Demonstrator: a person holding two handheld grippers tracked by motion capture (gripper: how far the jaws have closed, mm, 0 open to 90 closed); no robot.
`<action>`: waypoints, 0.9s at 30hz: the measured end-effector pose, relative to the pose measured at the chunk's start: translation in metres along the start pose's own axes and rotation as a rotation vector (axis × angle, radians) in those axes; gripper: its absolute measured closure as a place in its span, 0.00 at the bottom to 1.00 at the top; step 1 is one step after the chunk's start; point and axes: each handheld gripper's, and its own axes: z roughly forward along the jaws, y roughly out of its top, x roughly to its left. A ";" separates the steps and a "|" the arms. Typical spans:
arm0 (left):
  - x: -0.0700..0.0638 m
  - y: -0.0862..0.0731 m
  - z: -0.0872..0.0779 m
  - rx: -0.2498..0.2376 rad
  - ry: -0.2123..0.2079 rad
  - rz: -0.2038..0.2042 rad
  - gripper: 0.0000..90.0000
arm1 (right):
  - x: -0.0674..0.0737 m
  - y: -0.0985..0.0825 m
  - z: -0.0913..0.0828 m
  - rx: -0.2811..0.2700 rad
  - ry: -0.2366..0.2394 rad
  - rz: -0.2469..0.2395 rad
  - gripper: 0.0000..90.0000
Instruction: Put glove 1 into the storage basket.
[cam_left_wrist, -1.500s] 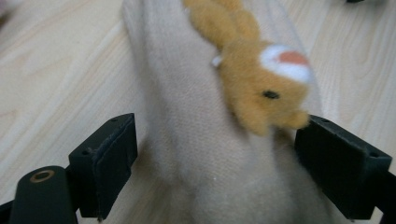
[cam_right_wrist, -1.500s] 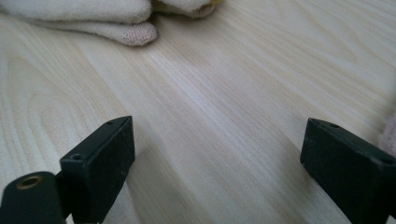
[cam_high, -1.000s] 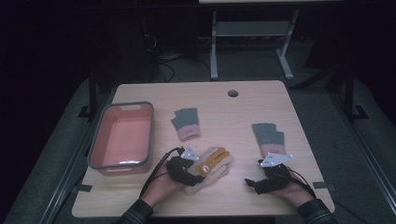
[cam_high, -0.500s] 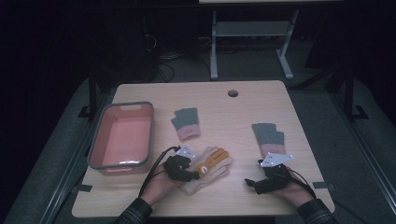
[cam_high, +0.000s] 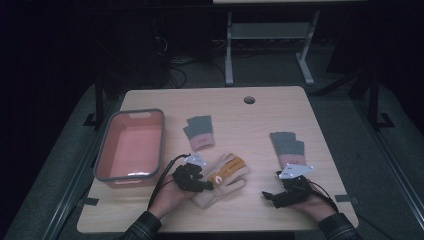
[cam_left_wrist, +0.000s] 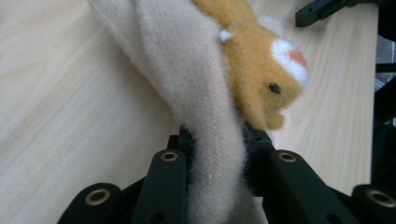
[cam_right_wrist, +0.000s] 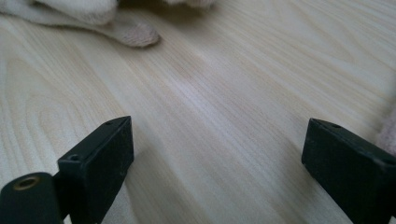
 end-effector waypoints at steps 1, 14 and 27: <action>0.000 0.002 -0.004 -0.008 -0.009 0.002 0.83 | 0.000 0.000 0.000 0.000 0.000 0.000 0.10; 0.009 0.024 -0.037 -0.085 0.005 -0.022 0.83 | 0.000 0.000 0.000 0.000 0.000 0.001 0.10; 0.026 0.033 -0.065 -0.113 0.038 -0.066 0.84 | 0.000 0.000 0.000 -0.001 0.001 0.000 0.10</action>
